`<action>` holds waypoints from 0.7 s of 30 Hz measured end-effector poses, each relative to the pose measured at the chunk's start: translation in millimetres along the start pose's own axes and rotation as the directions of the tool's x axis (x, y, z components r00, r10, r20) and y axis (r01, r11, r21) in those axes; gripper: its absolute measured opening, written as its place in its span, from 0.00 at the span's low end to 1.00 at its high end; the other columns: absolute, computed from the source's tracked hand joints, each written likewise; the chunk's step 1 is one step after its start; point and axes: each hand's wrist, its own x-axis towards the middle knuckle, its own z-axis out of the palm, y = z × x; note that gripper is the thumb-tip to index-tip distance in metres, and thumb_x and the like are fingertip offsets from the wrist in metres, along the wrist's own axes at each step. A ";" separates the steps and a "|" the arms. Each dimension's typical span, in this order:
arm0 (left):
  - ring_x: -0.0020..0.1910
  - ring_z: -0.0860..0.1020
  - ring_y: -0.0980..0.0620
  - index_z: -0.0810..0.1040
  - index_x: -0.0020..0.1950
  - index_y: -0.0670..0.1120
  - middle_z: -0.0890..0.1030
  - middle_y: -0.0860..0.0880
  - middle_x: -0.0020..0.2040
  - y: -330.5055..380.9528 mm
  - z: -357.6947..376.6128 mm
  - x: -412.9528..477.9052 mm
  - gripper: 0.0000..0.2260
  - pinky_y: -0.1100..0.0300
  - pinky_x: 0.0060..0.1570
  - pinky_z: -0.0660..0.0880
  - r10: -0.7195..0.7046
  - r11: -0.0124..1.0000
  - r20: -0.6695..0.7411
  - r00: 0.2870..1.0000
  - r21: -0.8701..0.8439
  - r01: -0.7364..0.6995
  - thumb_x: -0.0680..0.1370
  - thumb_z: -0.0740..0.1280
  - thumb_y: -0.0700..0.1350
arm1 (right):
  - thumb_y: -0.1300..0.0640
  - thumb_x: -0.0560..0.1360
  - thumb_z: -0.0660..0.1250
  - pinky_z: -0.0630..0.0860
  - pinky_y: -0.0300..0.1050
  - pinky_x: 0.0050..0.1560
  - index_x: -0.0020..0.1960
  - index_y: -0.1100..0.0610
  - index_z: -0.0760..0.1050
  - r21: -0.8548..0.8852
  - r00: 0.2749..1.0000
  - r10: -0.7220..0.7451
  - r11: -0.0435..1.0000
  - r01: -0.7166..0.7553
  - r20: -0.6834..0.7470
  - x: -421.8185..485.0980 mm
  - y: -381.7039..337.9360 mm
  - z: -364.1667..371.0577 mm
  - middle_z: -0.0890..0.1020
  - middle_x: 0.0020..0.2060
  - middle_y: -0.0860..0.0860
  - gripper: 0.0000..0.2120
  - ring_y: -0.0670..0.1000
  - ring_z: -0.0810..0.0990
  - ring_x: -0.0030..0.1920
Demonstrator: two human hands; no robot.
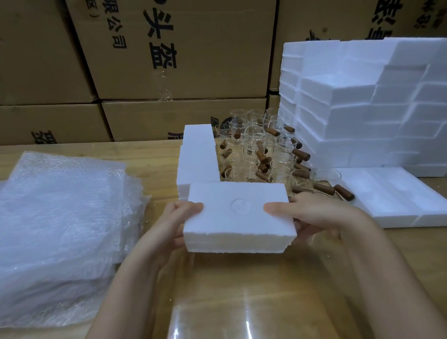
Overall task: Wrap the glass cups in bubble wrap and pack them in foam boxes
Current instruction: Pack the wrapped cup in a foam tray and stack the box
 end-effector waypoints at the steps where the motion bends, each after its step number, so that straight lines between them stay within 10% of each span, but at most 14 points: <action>1: 0.53 0.81 0.48 0.70 0.68 0.47 0.80 0.45 0.60 0.8 -1.8 -0.2 0.40 0.53 0.41 0.77 0.019 1.000 0.010 1.000 -0.025 -0.019 0.58 0.74 0.59 | 0.37 0.70 0.67 0.81 0.40 0.37 0.52 0.51 0.78 -0.013 1.000 -0.019 1.000 0.019 -0.008 -0.4 -1.3 0.1 0.86 0.39 0.47 0.20 0.47 0.85 0.39; 9: 0.61 0.77 0.39 0.64 0.73 0.50 0.75 0.42 0.66 2.2 -1.9 5.5 0.44 0.50 0.39 0.78 0.192 0.938 -0.061 0.979 -0.282 -0.202 0.58 0.72 0.53 | 0.39 0.58 0.73 0.79 0.60 0.53 0.69 0.41 0.65 0.520 0.980 -0.200 0.836 0.176 -0.010 8.5 -5.6 20.4 0.81 0.55 0.49 0.41 0.54 0.80 0.56; 17: 0.58 0.78 0.39 0.65 0.72 0.47 0.75 0.40 0.66 -6.2 18.3 7.5 0.42 0.49 0.41 0.75 0.238 0.853 -0.196 0.951 -0.426 -0.301 0.58 0.69 0.54 | 0.42 0.60 0.75 0.80 0.52 0.52 0.72 0.41 0.58 0.726 0.844 -0.234 0.431 0.535 -0.483 33.4 -15.2 68.9 0.73 0.63 0.47 0.44 0.48 0.81 0.54; 21: 0.56 0.80 0.42 0.64 0.72 0.46 0.78 0.42 0.63 -18.1 37.1 6.7 0.38 0.44 0.48 0.76 0.269 0.769 -0.324 0.907 -0.495 -0.405 0.63 0.69 0.50 | 0.40 0.59 0.79 0.74 0.57 0.62 0.73 0.40 0.54 0.724 0.884 -0.246 0.507 0.468 -0.398 41.8 -13.8 122.6 0.77 0.62 0.46 0.50 0.46 0.77 0.60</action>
